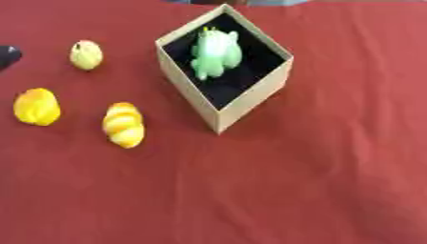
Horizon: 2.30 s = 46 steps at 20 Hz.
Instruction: Pick up objects on the table and place them in the box.
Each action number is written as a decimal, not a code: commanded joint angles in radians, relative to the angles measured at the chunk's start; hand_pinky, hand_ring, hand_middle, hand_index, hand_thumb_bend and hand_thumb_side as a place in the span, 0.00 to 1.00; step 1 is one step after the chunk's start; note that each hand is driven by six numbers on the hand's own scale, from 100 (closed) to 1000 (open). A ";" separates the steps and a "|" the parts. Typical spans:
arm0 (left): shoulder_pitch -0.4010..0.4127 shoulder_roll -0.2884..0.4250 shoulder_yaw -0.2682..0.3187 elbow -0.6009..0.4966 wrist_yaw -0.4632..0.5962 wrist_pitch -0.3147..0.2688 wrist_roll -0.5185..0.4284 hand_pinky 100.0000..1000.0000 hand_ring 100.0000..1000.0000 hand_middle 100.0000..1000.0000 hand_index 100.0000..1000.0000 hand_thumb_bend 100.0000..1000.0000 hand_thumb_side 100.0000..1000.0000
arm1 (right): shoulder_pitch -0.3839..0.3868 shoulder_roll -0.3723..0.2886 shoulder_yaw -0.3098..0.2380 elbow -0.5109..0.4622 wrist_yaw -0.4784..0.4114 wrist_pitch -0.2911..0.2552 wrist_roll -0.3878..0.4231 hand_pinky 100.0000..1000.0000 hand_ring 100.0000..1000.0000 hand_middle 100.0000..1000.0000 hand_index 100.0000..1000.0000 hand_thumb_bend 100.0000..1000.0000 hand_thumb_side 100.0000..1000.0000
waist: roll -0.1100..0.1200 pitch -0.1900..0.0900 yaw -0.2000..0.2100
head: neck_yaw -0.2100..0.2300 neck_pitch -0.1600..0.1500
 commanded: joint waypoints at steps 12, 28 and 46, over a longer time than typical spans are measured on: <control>0.009 0.086 0.000 0.053 0.045 -0.013 -0.202 0.90 0.84 0.84 1.00 0.58 0.51 | -0.006 -0.032 -0.013 -0.021 0.011 0.005 -0.009 0.83 0.79 0.75 0.77 0.00 0.76 | 0.006 -0.032 0.000 | 0.050 0.000; -0.054 0.095 -0.084 0.172 0.059 -0.020 -0.409 0.90 0.86 0.82 0.97 0.52 0.38 | -0.006 -0.021 0.001 -0.021 0.003 0.018 -0.002 0.83 0.79 0.75 0.77 0.00 0.78 | 0.007 -0.034 -0.006 | 0.047 -0.012; -0.181 0.003 -0.193 0.409 -0.057 -0.015 -0.517 0.90 0.87 0.86 0.97 0.48 0.35 | -0.004 -0.002 0.003 -0.021 -0.007 0.014 -0.006 0.83 0.78 0.74 0.76 0.00 0.78 | 0.003 -0.022 -0.023 | 0.071 -0.018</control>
